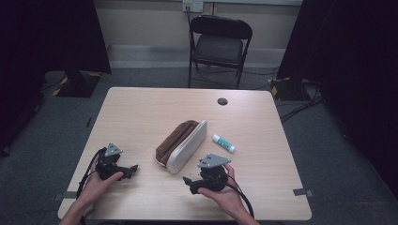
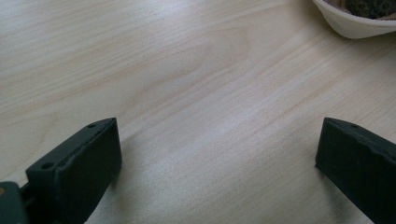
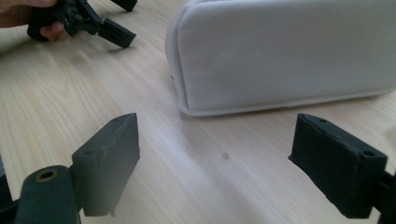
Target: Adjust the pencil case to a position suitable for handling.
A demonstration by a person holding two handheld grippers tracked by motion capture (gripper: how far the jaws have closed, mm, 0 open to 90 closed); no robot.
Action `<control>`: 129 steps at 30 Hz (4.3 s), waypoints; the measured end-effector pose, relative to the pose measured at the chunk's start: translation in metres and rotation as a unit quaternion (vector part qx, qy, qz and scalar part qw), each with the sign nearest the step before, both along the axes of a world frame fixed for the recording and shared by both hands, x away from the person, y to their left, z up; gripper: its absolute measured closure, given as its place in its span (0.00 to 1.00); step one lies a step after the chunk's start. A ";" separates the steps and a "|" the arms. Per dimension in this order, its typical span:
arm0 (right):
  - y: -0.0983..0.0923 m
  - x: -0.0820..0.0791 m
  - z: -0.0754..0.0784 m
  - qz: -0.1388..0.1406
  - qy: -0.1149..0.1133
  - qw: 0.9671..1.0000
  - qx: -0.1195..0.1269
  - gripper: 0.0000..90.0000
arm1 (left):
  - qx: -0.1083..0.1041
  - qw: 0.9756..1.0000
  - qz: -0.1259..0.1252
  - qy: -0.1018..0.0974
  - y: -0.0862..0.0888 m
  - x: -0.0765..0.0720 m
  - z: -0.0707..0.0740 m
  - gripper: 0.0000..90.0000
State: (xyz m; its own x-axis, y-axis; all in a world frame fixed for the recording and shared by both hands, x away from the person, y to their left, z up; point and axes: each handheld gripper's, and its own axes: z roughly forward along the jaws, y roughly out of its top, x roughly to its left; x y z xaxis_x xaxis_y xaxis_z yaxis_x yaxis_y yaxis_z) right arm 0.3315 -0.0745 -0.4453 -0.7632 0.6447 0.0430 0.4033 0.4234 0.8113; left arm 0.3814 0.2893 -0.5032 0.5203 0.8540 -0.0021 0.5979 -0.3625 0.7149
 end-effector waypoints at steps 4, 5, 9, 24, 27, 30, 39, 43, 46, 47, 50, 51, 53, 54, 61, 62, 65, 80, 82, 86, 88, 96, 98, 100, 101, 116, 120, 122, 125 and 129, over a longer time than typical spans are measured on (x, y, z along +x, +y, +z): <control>0.014 0.007 -0.003 -0.008 0.012 1.000 -0.012 0.16 | 0.000 1.000 0.000 0.000 0.000 0.000 0.000 0.00; 0.017 0.010 -0.005 -0.009 0.022 1.000 -0.010 0.16 | 0.000 1.000 0.000 0.000 0.000 0.000 0.000 0.00; 0.028 0.020 -0.008 -0.016 0.030 0.999 -0.010 0.16 | 0.000 1.000 0.000 0.000 0.000 0.000 0.000 0.00; 0.056 0.037 -0.008 -0.052 0.031 0.998 -0.006 0.16 | 0.000 1.000 -0.002 0.000 0.000 -0.001 0.000 0.00; 0.057 0.040 -0.009 -0.066 0.026 0.997 -0.007 0.16 | 0.000 1.000 -0.002 0.000 0.000 -0.001 0.000 0.00; 0.056 0.042 -0.009 -0.072 0.027 0.997 -0.009 0.16 | 0.001 1.000 -0.003 0.000 0.000 -0.001 0.000 0.00; 0.040 0.043 -0.007 -0.071 0.036 0.997 -0.009 0.21 | 0.001 1.000 -0.004 0.000 0.000 -0.001 0.000 0.00; 0.032 0.043 -0.005 -0.077 0.037 0.996 -0.012 0.22 | 0.000 1.000 -0.003 0.000 0.000 -0.001 0.000 0.00; 0.026 0.040 -0.005 -0.079 0.034 0.996 -0.008 0.21 | 0.001 1.000 -0.004 0.000 0.000 -0.001 0.000 0.00; 0.026 0.040 -0.005 -0.078 0.029 0.997 -0.006 0.20 | 0.000 1.000 -0.003 0.000 0.000 -0.001 0.000 0.00; 0.029 0.040 -0.004 -0.071 0.017 0.997 0.009 0.16 | 0.000 1.000 -0.003 0.000 0.000 -0.001 0.000 0.00; 0.031 0.040 -0.003 -0.074 0.012 0.997 0.009 0.16 | 0.001 1.000 -0.004 0.000 0.000 -0.001 0.000 0.00; 0.038 0.042 -0.003 -0.077 0.010 0.997 0.012 0.16 | 0.000 1.000 -0.003 0.000 0.000 -0.001 0.000 0.00; 0.041 0.042 -0.004 -0.080 0.009 0.997 0.009 0.16 | 0.001 1.000 -0.003 0.000 0.000 -0.001 0.000 0.00; 0.044 0.047 -0.007 -0.117 -0.003 0.993 -0.013 0.20 | 0.001 1.000 -0.004 0.000 0.000 -0.001 0.000 0.00; 0.041 0.048 -0.007 -0.115 0.001 0.993 -0.012 0.24 | 0.002 1.000 -0.004 0.000 0.000 -0.001 0.000 0.00; 0.031 0.048 -0.007 -0.110 0.007 0.994 -0.011 0.34 | 0.000 1.000 -0.003 0.000 0.000 -0.001 0.000 0.00; -0.008 0.051 -0.003 -0.125 0.015 0.992 -0.011 0.75 | 0.000 1.000 -0.003 0.000 0.000 -0.001 0.000 0.00; -0.011 0.051 -0.003 -0.121 0.016 0.992 -0.013 0.78 | 0.001 1.000 -0.004 0.000 0.000 -0.001 0.000 0.00; -0.016 0.047 -0.002 -0.100 0.015 0.995 -0.020 0.81 | 0.001 1.000 -0.004 0.000 0.000 -0.001 0.000 0.00; -0.020 0.043 -0.001 -0.087 0.017 0.996 -0.021 0.81 | 0.001 1.000 -0.004 0.000 0.000 -0.001 0.000 0.00; -0.043 0.015 0.000 -0.020 0.030 0.999 -0.009 0.82 | 0.000 1.000 -0.003 0.000 0.000 -0.001 0.000 0.00; -0.049 0.009 0.000 -0.003 0.036 0.999 -0.008 0.81 | 0.000 1.000 -0.003 0.000 0.000 -0.001 0.000 0.00; -0.053 0.006 -0.002 0.001 0.034 0.999 -0.013 0.79 | 0.000 1.000 -0.003 0.000 0.000 -0.001 0.000 0.00; -0.055 0.005 -0.003 -0.001 0.035 0.999 -0.011 0.77 | 0.001 1.000 -0.004 0.000 0.000 -0.001 0.000 0.00; -0.067 0.001 -0.010 -0.048 0.037 0.998 -0.024 0.60 | 0.000 1.000 -0.003 0.000 0.000 -0.001 0.000 0.00; -0.065 0.000 -0.006 -0.052 0.026 0.998 -0.028 0.70 | 0.001 1.000 -0.004 0.000 0.000 -0.001 0.000 0.00; -0.068 0.001 -0.005 -0.062 0.022 0.997 -0.032 0.73 | 0.001 1.000 -0.003 0.000 0.000 -0.001 0.000 0.00; -0.074 0.009 -0.003 -0.076 0.020 0.996 -0.029 0.78 | 0.000 1.000 -0.003 0.000 0.000 -0.001 0.000 0.00; -0.080 0.026 -0.004 -0.094 0.020 0.995 -0.024 0.82 | 0.002 1.000 -0.004 0.000 0.001 -0.001 0.000 0.00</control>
